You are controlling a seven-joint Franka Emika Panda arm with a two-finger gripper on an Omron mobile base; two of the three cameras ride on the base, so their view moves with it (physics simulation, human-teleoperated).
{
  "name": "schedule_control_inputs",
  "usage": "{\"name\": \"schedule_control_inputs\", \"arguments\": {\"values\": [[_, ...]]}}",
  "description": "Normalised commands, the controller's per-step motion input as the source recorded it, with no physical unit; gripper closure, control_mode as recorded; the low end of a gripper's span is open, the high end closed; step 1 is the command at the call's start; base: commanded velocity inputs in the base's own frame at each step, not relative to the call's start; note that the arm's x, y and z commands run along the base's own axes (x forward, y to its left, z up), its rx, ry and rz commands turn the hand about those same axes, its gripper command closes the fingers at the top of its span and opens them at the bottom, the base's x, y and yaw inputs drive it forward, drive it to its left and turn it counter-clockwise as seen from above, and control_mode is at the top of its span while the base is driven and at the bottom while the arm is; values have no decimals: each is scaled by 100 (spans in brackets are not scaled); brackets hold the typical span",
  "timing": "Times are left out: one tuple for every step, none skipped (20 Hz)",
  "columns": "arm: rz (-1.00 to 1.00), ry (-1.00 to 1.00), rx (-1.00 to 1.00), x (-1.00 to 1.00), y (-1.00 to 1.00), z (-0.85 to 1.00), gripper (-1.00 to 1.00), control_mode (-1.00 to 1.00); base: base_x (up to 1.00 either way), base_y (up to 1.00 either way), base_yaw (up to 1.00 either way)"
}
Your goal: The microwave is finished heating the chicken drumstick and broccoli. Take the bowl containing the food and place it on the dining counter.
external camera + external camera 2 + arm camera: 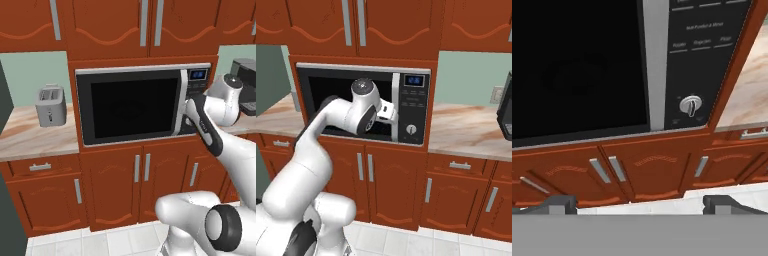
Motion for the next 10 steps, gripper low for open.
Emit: {"name": "schedule_control_inputs", "arguments": {"values": [[-5,-13,0,100,-13,-9,-100,-100,0,0,0],[-4,-13,-3,100,-5,-20,-100,-100,0,0,0],[-3,-13,-4,96,-3,-20,-100,-100,0,0,0],[-2,-13,-3,91,-1,-21,-100,-100,0,0,0],[0,-13,-1,73,0,-13,-100,-100,0,0,0],[0,-8,0,58,-5,-20,-100,-100,0,0,0],[0,-5,0,59,-10,-15,-100,-100,0,0,0],[0,-6,0,51,-10,-24,-100,-100,0,0,0],[0,-7,0,48,-20,-26,-100,-100,0,0,0],[1,-11,0,40,-32,-36,-100,-100,0,0,0]]}}
